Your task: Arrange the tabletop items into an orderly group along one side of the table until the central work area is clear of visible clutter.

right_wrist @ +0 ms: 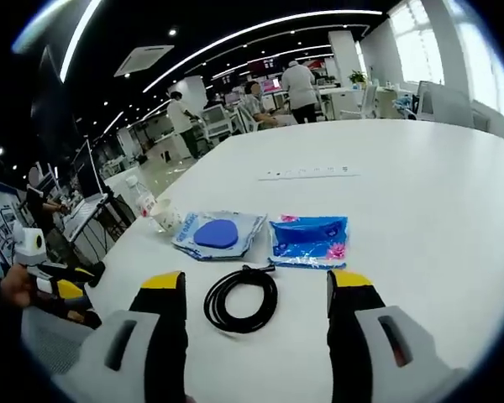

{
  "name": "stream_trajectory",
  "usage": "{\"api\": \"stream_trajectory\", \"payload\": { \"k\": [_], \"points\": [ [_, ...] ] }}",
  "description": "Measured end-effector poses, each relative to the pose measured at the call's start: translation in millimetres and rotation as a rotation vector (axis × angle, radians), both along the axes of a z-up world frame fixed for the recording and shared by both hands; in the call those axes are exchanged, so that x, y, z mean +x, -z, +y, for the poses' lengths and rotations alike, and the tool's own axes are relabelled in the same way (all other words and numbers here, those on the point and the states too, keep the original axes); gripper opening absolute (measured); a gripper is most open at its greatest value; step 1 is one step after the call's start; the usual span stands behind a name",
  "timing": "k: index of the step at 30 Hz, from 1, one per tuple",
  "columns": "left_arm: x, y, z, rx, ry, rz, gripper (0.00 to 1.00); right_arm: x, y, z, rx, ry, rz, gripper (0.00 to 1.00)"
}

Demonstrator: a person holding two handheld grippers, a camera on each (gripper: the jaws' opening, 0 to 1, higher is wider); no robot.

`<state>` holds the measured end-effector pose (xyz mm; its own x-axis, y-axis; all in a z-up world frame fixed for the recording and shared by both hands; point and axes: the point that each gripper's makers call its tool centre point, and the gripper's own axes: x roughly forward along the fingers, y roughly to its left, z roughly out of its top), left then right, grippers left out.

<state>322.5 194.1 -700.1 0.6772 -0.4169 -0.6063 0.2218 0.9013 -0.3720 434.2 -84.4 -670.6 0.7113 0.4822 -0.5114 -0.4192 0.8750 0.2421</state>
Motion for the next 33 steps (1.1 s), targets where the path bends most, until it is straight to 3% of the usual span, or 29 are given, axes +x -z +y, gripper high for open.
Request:
{"api": "stream_trajectory", "payload": {
  "k": [5, 13, 18, 23, 28, 33],
  "points": [
    [5.1, -12.1, 4, -0.001, -0.022, -0.054, 0.52, -8, -7.0, -5, 0.012, -0.013, -0.019, 0.7],
    [5.7, -15.9, -2, -0.014, -0.007, -0.065, 0.53, -30, -7.2, -11, 0.068, 0.009, -0.014, 0.73],
    [3.4, -19.6, -9, -0.017, 0.022, -0.072, 0.54, -51, -1.8, -1, 0.011, -0.067, -0.023, 0.77],
    [3.3, -24.1, -8, -0.015, 0.018, -0.096, 0.55, -60, -3.6, 4, 0.032, -0.06, -0.039, 0.77],
    [7.2, -31.4, -10, -0.031, 0.022, -0.146, 0.64, -73, 2.0, 12, 0.001, -0.083, -0.042, 0.83],
    [4.9, -28.6, -15, 0.001, 0.057, -0.147, 0.69, -79, 7.7, 7, 0.025, -0.052, -0.029, 0.85]
  ]
}}
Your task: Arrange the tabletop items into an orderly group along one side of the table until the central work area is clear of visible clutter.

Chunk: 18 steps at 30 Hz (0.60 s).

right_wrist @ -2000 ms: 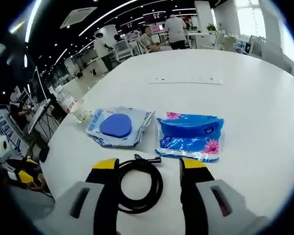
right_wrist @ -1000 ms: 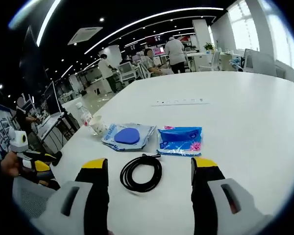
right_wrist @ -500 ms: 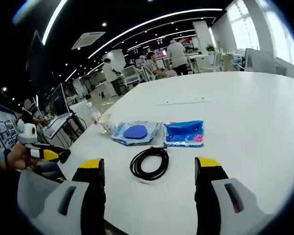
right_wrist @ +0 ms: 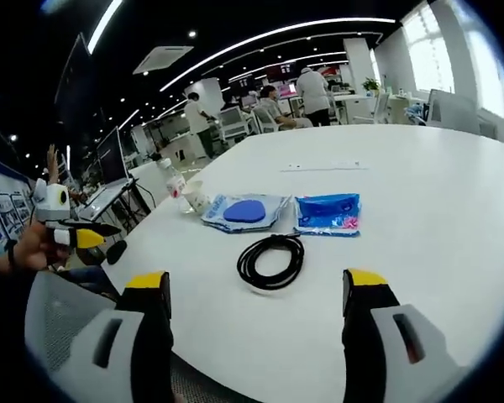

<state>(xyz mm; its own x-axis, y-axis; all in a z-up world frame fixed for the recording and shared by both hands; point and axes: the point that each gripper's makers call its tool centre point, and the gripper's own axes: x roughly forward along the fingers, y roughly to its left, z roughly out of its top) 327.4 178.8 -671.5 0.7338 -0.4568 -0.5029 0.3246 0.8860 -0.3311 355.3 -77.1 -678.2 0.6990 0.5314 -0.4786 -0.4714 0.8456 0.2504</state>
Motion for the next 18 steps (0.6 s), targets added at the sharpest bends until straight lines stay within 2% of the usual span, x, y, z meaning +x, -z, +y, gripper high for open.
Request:
{"api": "stream_trajectory", "payload": {
  "k": [6, 9, 18],
  "points": [
    [-0.5, 1.5, 1, 0.011, 0.004, 0.002, 0.68, -5, 14.8, -3, -0.01, 0.001, 0.032, 0.85],
    [-1.6, 3.7, 3, 0.024, 0.001, 0.009, 0.68, -1, 14.0, -5, -0.024, -0.003, 0.023, 0.85],
    [-1.3, 0.3, 3, 0.04, 0.006, -0.013, 0.66, 3, 15.6, -14, -0.002, 0.015, 0.019, 0.85]
  ]
}}
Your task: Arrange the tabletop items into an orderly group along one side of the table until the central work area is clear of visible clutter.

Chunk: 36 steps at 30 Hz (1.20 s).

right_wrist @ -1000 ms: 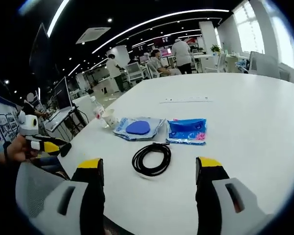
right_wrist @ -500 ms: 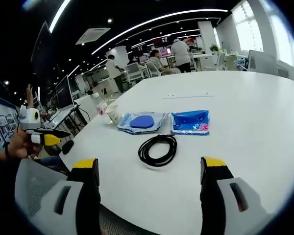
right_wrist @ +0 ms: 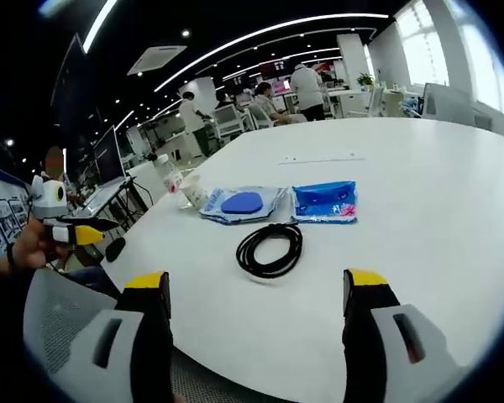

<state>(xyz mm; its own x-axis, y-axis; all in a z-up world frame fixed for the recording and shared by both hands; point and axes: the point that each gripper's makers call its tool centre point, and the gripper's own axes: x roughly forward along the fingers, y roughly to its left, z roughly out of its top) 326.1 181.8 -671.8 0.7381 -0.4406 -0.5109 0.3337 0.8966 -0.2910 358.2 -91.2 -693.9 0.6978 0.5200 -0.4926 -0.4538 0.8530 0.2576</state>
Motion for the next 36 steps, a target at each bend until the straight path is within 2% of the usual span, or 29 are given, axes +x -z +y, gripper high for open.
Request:
{"api": "stream_trajectory", "payload": {
  "k": [12, 21, 29, 36],
  "points": [
    [1.7, 0.1, 2, -0.005, -0.012, -0.002, 0.66, -4, 8.2, 1, -0.019, -0.008, 0.027, 0.85],
    [1.8, 2.2, -1, 0.001, 0.002, 0.006, 0.66, -6, 10.6, -1, -0.005, 0.007, 0.046, 0.83],
    [0.7, 3.9, -2, -0.006, 0.011, 0.014, 0.65, -8, 10.7, 2, -0.009, 0.001, 0.049, 0.83],
    [0.8, 3.7, -3, 0.015, 0.019, 0.008, 0.68, -9, 10.2, 3, -0.01, -0.004, 0.048, 0.83]
  ]
}}
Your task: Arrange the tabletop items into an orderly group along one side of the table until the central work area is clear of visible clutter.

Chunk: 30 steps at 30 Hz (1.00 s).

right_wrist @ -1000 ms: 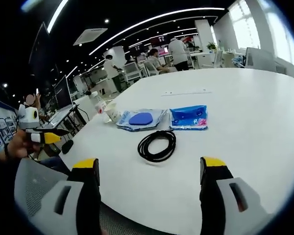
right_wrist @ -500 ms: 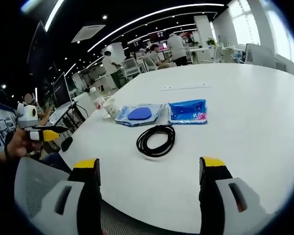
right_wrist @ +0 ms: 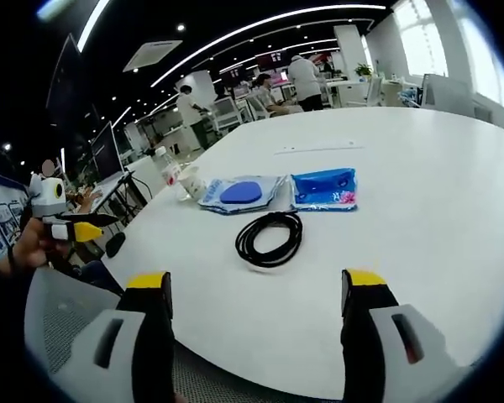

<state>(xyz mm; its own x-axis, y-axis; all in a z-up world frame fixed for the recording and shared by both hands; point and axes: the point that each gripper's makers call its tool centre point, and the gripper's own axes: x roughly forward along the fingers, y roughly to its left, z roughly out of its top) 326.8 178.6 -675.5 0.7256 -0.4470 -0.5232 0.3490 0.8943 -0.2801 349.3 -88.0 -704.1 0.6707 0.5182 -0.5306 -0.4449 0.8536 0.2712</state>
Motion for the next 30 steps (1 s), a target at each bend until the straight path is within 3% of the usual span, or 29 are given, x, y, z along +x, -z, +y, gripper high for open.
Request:
{"api": "stream_trajectory", "payload": {
  "k": [30],
  "points": [
    [0.3, 1.4, 4.3, 0.019, -0.016, -0.001, 0.72, 0.2, 0.5, -0.7, 0.007, 0.0, 0.003, 0.83]
  ]
}}
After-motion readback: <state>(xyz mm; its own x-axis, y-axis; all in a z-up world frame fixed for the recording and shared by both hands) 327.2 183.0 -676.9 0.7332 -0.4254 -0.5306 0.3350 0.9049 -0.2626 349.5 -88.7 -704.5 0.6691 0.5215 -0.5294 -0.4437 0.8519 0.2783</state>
